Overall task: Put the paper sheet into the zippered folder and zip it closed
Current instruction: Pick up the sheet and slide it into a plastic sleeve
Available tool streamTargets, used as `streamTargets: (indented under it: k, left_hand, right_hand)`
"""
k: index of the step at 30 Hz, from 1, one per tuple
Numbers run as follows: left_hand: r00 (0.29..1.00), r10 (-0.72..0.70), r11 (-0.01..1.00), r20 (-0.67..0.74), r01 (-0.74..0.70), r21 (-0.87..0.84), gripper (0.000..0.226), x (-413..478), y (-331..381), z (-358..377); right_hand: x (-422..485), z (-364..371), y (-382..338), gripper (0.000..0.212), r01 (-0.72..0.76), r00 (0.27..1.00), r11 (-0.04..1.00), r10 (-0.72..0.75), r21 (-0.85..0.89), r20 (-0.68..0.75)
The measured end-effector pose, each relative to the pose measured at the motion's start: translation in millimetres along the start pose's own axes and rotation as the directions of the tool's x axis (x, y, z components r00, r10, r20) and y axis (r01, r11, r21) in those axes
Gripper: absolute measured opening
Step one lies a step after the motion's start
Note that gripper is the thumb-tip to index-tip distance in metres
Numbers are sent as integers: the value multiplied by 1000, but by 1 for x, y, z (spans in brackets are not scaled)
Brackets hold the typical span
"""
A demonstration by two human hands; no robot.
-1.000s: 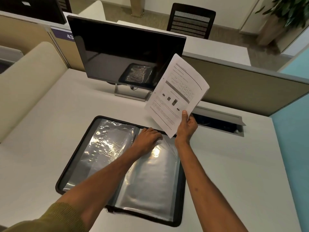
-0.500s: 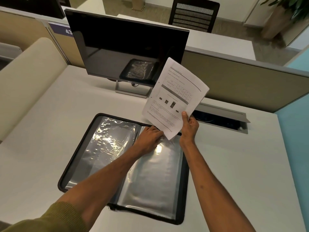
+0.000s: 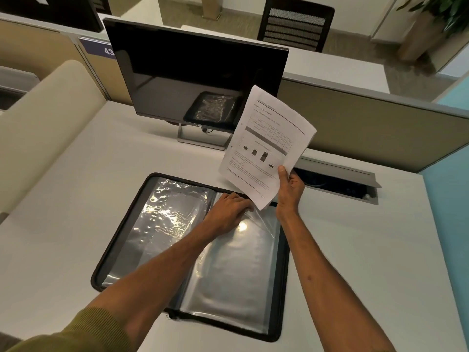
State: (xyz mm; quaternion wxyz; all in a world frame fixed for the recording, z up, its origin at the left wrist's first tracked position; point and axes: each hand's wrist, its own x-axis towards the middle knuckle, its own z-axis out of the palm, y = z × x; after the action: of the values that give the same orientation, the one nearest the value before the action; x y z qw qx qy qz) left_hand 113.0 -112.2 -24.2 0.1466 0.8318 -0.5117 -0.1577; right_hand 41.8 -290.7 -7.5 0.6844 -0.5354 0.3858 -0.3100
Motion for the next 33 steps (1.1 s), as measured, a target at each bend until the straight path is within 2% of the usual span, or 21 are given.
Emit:
streamTargets:
  k: [9, 13, 25, 33]
  left_hand:
    - [999, 30, 1000, -18, -30, -8, 26, 0, -2, 1]
    - [999, 49, 999, -10, -49, -15, 36, -2, -2, 0]
    - [998, 41, 999, -47, -43, -25, 40, -3, 2, 4]
    - [997, -19, 1000, -79, 17, -25, 29, 5, 7, 7]
  right_hand:
    - [4, -2, -2, 32, -2, 999, 1000, 3, 24, -40]
    - [7, -3, -4, 31, -5, 997, 1000, 6, 16, -78]
    - [-1, -2, -4, 30, -29, 998, 1000, 30, 7, -48]
    - [-7, -19, 8, 30, -66, 998, 995, 66, -72, -6]
